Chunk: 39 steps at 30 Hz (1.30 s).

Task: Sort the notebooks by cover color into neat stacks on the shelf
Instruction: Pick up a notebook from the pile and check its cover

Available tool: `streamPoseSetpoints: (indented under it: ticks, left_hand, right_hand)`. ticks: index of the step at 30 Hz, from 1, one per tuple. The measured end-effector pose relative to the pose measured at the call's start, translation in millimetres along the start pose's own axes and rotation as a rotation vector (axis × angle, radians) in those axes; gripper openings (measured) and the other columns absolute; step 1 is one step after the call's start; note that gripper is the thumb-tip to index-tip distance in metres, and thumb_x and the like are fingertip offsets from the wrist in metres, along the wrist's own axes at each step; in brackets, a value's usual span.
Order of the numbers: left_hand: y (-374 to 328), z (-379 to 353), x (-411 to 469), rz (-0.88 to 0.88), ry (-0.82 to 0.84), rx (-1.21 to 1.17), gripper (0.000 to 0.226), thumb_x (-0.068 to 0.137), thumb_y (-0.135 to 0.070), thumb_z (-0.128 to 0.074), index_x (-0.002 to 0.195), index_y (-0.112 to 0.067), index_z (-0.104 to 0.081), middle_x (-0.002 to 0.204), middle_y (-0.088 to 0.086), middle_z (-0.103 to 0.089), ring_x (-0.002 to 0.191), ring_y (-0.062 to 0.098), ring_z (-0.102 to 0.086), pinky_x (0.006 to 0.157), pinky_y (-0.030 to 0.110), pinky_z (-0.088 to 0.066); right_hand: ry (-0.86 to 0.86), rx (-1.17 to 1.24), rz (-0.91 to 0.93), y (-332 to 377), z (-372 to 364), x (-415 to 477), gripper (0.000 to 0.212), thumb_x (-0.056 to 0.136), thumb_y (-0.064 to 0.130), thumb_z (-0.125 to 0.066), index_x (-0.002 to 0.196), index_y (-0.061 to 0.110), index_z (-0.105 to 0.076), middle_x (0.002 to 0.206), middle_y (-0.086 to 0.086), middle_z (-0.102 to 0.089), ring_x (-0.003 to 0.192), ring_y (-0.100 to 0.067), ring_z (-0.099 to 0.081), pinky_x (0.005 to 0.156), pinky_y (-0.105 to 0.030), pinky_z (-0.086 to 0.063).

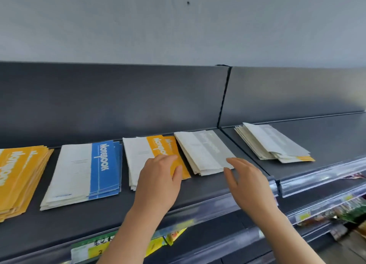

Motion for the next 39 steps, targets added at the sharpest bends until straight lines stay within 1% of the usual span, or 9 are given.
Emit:
streamPoseSetpoints:
  ticks: [7, 12, 20, 25, 29, 31, 33, 36, 39]
  left_hand:
    - [-65, -73, 21, 0.010, 0.049, -0.072, 0.039, 0.097, -0.034, -0.048, 0.133, -0.022, -0.053, 0.131, -0.008, -0.055, 0.120, 0.009, -0.047, 0.097, 0.021, -0.038]
    - [-87, -112, 47, 0.025, 0.126, -0.041, 0.040, 0.097, -0.035, -0.045, 0.135, -0.022, -0.051, 0.130, -0.007, -0.056, 0.119, 0.012, -0.048, 0.097, 0.026, -0.043]
    - [-113, -161, 99, -0.009, 0.201, -0.038, 0.038, 0.097, -0.033, -0.045, 0.131, -0.021, -0.055, 0.122, -0.005, -0.058, 0.115, 0.016, -0.049, 0.093, 0.027, -0.042]
    - [-140, -194, 122, -0.015, 0.293, -0.093, 0.036, 0.096, -0.032, -0.047, 0.128, -0.020, -0.056, 0.115, -0.002, -0.062, 0.104, 0.015, -0.057, 0.089, 0.031, -0.049]
    - [-158, -220, 135, 0.075, 0.374, -0.245, 0.026, 0.095, -0.028, -0.050, 0.118, -0.019, -0.058, 0.085, -0.008, -0.067, 0.081, 0.009, -0.061, 0.078, 0.025, -0.050]
    - [-165, -230, 142, 0.155, 0.411, -0.337, 0.031, 0.095, -0.029, -0.051, 0.123, -0.017, -0.057, 0.078, -0.011, -0.066, 0.068, 0.001, -0.057, 0.062, 0.013, -0.043]
    - [-168, -238, 148, 0.270, 0.394, -0.430, 0.020, 0.092, -0.029, -0.056, 0.106, -0.016, -0.062, 0.082, -0.007, -0.069, 0.067, 0.002, -0.061, 0.053, 0.017, -0.044]
    - [-167, -242, 152, 0.452, 0.299, -0.515, 0.017, 0.087, -0.022, -0.062, 0.101, -0.015, -0.055, 0.094, -0.006, -0.063, 0.082, 0.008, -0.061, 0.063, 0.025, -0.051]
    - [-171, -245, 152, 0.526, 0.214, -0.522, 0.014, 0.090, -0.015, -0.054, 0.103, -0.016, -0.050, 0.094, -0.005, -0.059, 0.080, 0.010, -0.057, 0.062, 0.027, -0.049]
  right_hand:
    - [0.003, -0.031, -0.064, -93, 27, 24, 0.031, 0.095, 0.027, -0.047, 0.120, 0.013, -0.061, 0.120, 0.001, -0.063, 0.109, -0.018, -0.057, 0.086, -0.023, -0.042]
    - [-0.029, -0.060, -0.137, -140, 33, 52, 0.023, 0.092, 0.019, -0.050, 0.100, 0.002, -0.064, 0.104, -0.010, -0.067, 0.097, -0.028, -0.060, 0.081, -0.039, -0.050]
    - [-0.019, -0.084, -0.230, -194, 37, 93, 0.036, 0.096, 0.027, -0.046, 0.129, 0.017, -0.056, 0.134, 0.004, -0.055, 0.107, -0.020, -0.060, 0.091, -0.028, -0.042]
    - [-0.031, -0.148, -0.271, -235, 36, 120, 0.027, 0.094, 0.024, -0.047, 0.103, 0.003, -0.063, 0.108, -0.007, -0.064, 0.093, -0.029, -0.059, 0.078, -0.038, -0.047]
    - [0.069, -0.173, -0.228, -268, 27, 137, 0.030, 0.088, 0.031, -0.038, 0.070, 0.009, -0.048, 0.075, 0.000, -0.049, 0.075, -0.029, -0.049, 0.065, -0.032, -0.032]
    - [0.138, -0.163, -0.149, -274, 24, 140, 0.028, 0.091, 0.030, -0.041, 0.071, 0.011, -0.047, 0.078, 0.003, -0.050, 0.079, -0.024, -0.049, 0.068, -0.030, -0.035]
    - [0.176, -0.111, -0.036, -273, 24, 139, 0.024, 0.093, 0.031, -0.044, 0.081, 0.013, -0.055, 0.090, 0.007, -0.056, 0.091, -0.020, -0.052, 0.079, -0.029, -0.041]
    - [0.226, 0.012, 0.057, -275, 29, 140, 0.024, 0.094, 0.028, -0.049, 0.103, 0.012, -0.064, 0.111, 0.008, -0.062, 0.105, -0.017, -0.053, 0.091, -0.024, -0.041]
    - [0.168, 0.033, -0.016, -299, 34, 149, 0.021, 0.093, 0.023, -0.047, 0.093, 0.008, -0.062, 0.098, -0.002, -0.065, 0.095, -0.023, -0.054, 0.081, -0.030, -0.044]
Point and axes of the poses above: each hand's wrist, its own x-axis towards the middle knuckle, its own z-axis out of the back of the hand, y = z × x, the point moved 2 cm from there along x, towards the middle knuckle
